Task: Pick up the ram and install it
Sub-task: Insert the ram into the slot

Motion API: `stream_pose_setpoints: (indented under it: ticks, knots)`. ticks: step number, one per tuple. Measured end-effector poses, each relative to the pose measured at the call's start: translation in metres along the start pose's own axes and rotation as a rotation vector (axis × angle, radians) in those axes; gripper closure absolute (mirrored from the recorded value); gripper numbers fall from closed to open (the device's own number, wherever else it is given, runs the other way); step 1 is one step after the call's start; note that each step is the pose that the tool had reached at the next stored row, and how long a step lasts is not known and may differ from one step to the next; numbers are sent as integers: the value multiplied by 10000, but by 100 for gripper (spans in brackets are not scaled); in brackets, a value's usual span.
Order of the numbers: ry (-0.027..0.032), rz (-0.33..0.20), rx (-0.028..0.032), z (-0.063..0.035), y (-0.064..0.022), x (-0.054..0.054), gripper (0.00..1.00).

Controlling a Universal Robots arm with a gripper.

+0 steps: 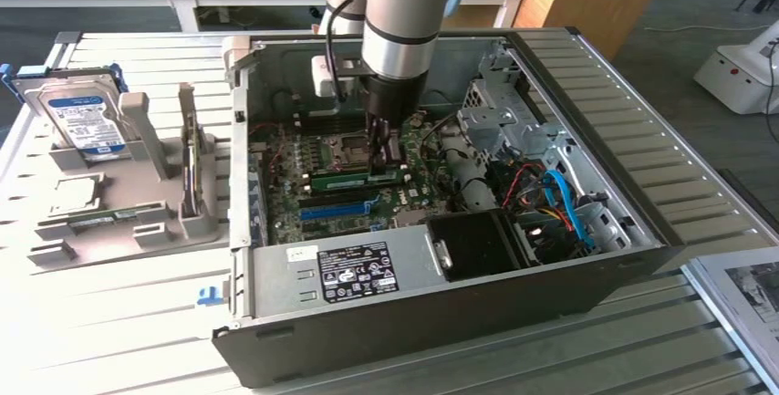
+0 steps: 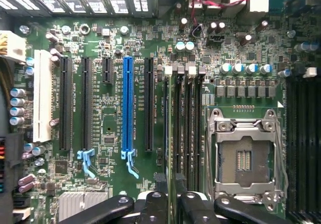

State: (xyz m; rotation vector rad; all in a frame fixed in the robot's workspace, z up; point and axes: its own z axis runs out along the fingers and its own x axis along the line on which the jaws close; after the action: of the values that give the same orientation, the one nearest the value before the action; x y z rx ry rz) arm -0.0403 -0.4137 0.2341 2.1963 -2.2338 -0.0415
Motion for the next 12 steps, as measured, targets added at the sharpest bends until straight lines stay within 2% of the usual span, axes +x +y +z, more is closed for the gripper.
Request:
stream_pose_setpoints:
  ticks: [12]
  knots:
    - [11, 0, 0, -336, 6, -4, 81]
